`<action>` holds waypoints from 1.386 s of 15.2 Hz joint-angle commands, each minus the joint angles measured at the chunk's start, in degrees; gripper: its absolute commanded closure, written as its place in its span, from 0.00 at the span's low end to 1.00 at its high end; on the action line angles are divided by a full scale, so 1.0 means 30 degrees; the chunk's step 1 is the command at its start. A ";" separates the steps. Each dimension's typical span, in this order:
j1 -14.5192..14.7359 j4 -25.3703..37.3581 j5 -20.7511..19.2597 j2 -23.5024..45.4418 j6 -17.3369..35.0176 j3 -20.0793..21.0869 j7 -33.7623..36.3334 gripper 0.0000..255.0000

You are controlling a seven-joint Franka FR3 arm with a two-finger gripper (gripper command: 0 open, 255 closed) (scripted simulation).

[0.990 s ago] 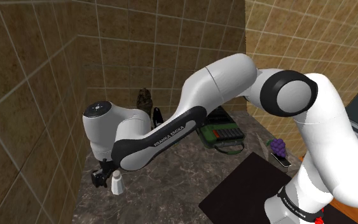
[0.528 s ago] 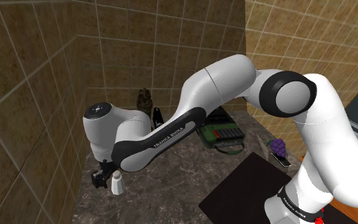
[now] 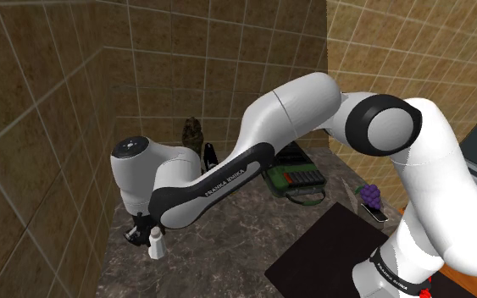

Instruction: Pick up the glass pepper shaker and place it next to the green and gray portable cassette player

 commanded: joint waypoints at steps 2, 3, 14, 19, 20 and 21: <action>0.0004 0.0010 -0.0002 0.0012 -0.0002 -0.0002 0.0000 1.00; -0.0029 0.0001 0.0061 -0.0150 -0.0151 0.0051 -0.0043 1.00; -0.0326 0.0243 0.0757 -0.1749 -0.1919 0.0586 -0.0548 1.00; -0.0416 0.0549 0.1061 -0.2369 -0.2800 0.0792 -0.0785 1.00; -0.0430 0.0625 0.1119 -0.2484 -0.2982 0.0831 -0.0832 1.00; -0.0443 0.0707 0.1177 -0.2596 -0.3165 0.0868 -0.0879 1.00</action>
